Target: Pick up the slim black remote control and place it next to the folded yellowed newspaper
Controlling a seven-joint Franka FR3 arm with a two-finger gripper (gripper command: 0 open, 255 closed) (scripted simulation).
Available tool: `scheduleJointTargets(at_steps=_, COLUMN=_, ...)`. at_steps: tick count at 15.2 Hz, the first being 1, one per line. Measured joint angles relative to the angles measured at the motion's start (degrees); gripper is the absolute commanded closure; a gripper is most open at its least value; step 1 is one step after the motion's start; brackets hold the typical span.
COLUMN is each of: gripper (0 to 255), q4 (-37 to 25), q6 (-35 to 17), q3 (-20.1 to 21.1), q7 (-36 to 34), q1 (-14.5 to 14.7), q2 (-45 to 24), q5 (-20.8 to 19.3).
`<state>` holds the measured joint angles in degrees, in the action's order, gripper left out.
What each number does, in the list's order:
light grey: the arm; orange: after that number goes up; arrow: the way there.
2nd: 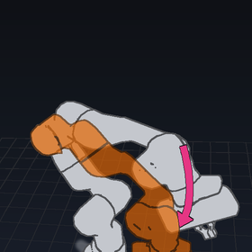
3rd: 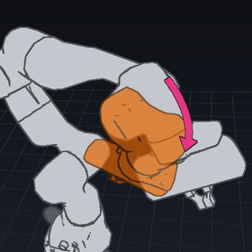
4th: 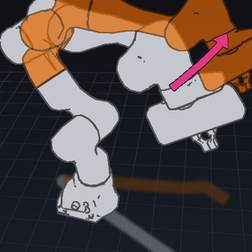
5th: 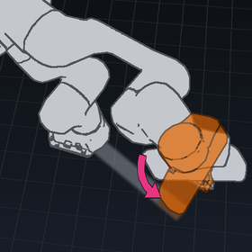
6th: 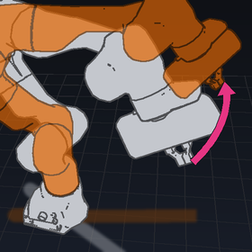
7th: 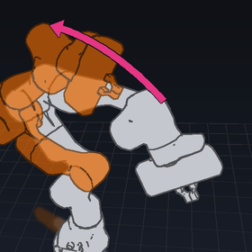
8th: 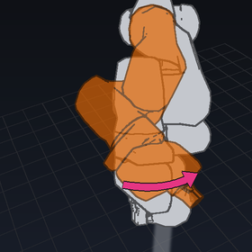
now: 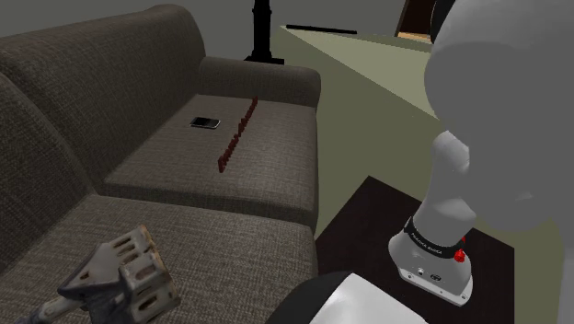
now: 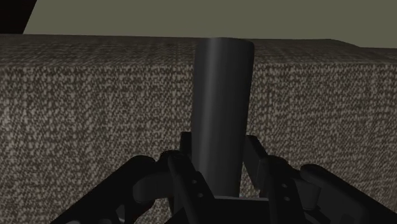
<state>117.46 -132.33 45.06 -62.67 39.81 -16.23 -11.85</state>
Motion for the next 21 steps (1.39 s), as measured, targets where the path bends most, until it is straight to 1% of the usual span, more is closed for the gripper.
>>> scheduleJointTargets(at_steps=2, gripper=255, q4=0.4, q6=-1.2, q3=-0.5, q7=-0.6, q1=0.5, q2=-1.0, q5=-1.1)
scheduleJointTargets(at_steps=8, gripper=255, q4=0.5, q6=-1.6, q3=-0.8, q7=-0.9, q1=0.7, q2=-1.5, q5=-1.5)
scheduleJointTargets(at_steps=9, gripper=0, q4=0.5, q6=-1.6, q3=-0.8, q7=-1.0, q1=0.7, q2=-1.6, q5=-1.6)
scheduleJointTargets(at_steps=15, gripper=0, q4=0.4, q6=-1.6, q3=-0.8, q7=-1.0, q1=0.7, q2=-1.6, q5=-1.6)
scheduleJointTargets(at_steps=16, gripper=0, q4=0.4, q6=-1.0, q3=-0.5, q7=-0.5, q1=0.3, q2=-0.9, q5=-0.9)
scheduleJointTargets(at_steps=19, gripper=0, q4=-1.1, q6=2.9, q3=1.2, q7=1.7, q1=-1.3, q2=2.6, q5=2.5)
scheduleJointTargets(at_steps=21, gripper=0, q4=-1.4, q6=3.9, q3=1.6, q7=2.3, q1=-1.7, q2=3.6, q5=3.5)
